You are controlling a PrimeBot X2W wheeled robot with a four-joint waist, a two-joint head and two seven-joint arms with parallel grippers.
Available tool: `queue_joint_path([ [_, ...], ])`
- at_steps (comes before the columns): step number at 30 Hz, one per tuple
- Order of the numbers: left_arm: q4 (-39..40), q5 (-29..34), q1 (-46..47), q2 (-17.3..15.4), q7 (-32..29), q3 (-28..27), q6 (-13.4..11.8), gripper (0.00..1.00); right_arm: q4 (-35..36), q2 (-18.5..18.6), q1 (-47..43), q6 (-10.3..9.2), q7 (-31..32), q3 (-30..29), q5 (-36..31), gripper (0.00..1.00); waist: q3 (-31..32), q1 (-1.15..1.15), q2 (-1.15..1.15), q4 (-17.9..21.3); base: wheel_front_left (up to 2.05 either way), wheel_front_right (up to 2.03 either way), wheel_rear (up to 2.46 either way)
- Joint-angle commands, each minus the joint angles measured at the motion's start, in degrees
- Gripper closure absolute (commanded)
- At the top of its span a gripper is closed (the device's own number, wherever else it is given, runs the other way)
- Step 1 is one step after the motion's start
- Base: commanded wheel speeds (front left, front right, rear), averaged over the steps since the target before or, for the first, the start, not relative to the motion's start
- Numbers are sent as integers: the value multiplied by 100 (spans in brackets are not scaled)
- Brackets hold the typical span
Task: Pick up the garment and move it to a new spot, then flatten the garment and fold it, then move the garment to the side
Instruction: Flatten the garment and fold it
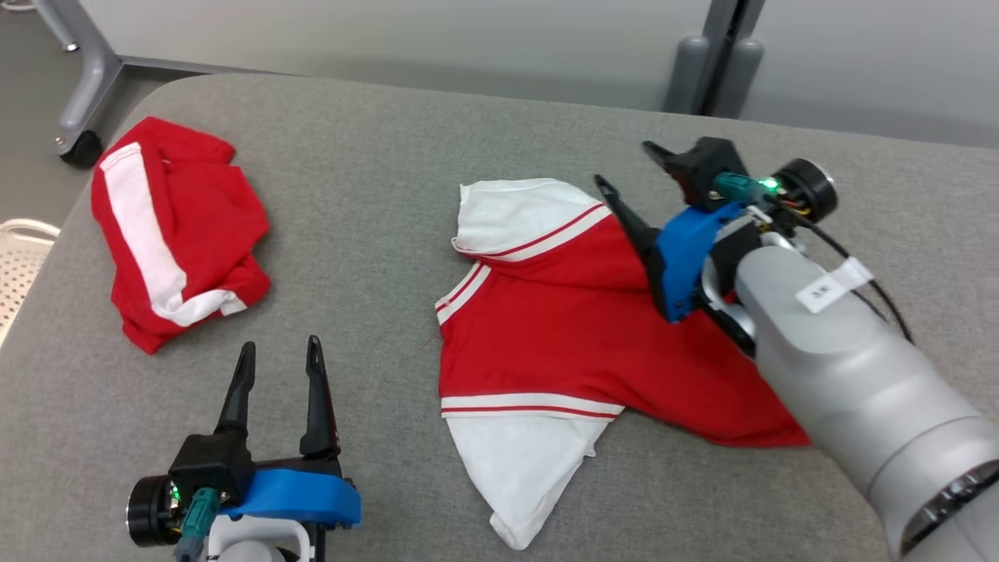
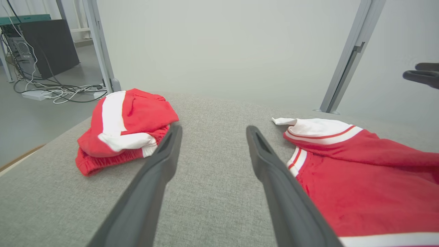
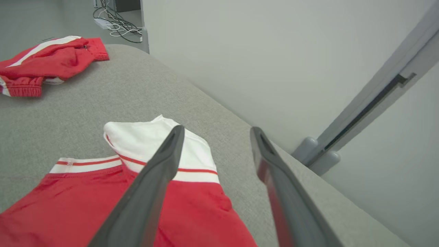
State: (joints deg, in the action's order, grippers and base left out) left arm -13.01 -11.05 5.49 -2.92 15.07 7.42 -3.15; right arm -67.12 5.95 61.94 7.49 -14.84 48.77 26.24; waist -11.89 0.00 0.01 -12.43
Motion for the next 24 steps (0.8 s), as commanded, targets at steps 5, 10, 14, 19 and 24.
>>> queue_joint_path([
  [5,80,99,-157,6,15,-200,19,0,933,948,-737,1,-41,-746,144,0,152,0,-1,375,0,0,0],
  [10,104,173,-261,7,15,-342,60,0,1795,1560,-1651,1,-44,-1629,-26,0,216,0,-1,658,0,0,0],
  [14,120,210,-300,6,15,-418,85,0,2283,1770,-2513,1,-43,-2358,-153,0,276,0,-1,819,0,0,0],
  [19,145,228,-364,7,15,-447,103,0,2862,1877,-3503,1,-45,-3010,-328,0,304,0,-1,925,0,0,0],
  [24,149,236,-383,7,15,-471,130,0,3640,1787,-4361,1,331,-3324,-484,0,304,0,-1,990,0,0,0],
])
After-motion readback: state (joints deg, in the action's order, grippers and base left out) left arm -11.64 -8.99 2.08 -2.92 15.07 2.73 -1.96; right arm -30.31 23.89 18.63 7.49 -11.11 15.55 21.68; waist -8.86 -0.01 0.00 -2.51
